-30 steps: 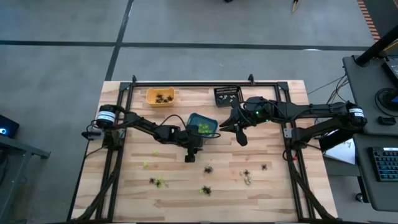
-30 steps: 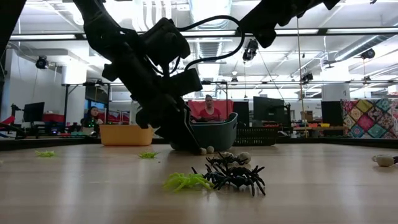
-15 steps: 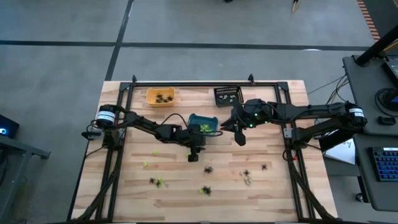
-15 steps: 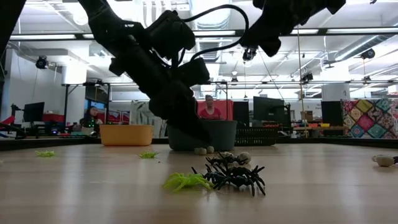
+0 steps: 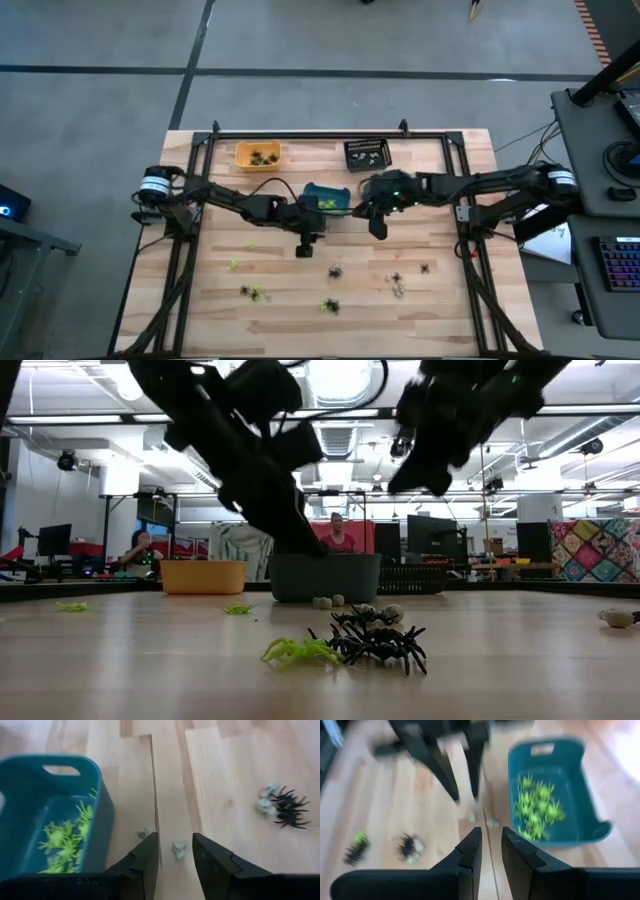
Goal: Sort Halloween decoration
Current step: Adjust the blue bin
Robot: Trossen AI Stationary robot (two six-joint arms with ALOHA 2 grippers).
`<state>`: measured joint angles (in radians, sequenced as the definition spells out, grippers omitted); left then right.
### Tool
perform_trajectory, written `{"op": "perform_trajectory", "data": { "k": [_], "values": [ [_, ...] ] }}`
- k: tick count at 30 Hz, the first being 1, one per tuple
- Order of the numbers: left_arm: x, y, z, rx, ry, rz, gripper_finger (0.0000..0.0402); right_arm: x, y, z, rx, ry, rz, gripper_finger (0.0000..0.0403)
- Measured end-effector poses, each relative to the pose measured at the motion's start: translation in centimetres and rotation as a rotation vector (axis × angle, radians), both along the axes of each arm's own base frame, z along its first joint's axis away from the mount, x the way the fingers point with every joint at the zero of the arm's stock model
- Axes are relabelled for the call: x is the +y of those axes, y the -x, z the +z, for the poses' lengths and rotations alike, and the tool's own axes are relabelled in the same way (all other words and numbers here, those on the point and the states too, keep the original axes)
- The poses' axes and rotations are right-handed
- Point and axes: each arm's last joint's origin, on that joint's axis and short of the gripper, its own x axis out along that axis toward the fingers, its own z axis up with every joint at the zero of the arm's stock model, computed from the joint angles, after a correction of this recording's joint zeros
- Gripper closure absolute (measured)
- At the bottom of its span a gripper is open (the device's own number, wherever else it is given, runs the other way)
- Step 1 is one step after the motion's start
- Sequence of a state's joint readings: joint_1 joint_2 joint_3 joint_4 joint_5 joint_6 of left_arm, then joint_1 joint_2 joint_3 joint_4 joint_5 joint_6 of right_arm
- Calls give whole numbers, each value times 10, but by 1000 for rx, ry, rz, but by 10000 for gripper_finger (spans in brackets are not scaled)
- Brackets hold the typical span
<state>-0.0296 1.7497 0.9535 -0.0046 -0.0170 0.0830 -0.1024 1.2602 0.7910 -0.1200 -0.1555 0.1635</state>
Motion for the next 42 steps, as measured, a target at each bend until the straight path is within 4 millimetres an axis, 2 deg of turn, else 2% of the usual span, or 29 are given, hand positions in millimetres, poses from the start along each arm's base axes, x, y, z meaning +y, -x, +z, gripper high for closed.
{"op": "perform_trajectory", "data": {
  "k": [4, 7, 15, 21, 31, 36, 42],
  "values": [
    [0, 8, 16, -14, -14, -14, 299, -1, -13, -25, 90, 0, 9, 339],
    [0, 17, 20, -6, -14, -15, 299, -2, -20, -38, 138, 5, 23, 339],
    [1, 31, 8, -9, -17, -19, 299, -4, -29, -57, 201, 19, 40, 339],
    [1, 35, 0, -64, 14, 8, 299, -10, -30, -55, 177, 43, 5, 339],
    [1, 37, -2, -73, 39, 30, 299, -28, -28, -55, 187, 89, -83, 339],
    [1, 37, -2, -70, 42, 33, 299, -28, -27, -55, 190, 75, -70, 339],
    [0, 34, -11, -63, 102, 76, 299, -24, -25, -46, 150, -21, 0, 339]
  ]
}}
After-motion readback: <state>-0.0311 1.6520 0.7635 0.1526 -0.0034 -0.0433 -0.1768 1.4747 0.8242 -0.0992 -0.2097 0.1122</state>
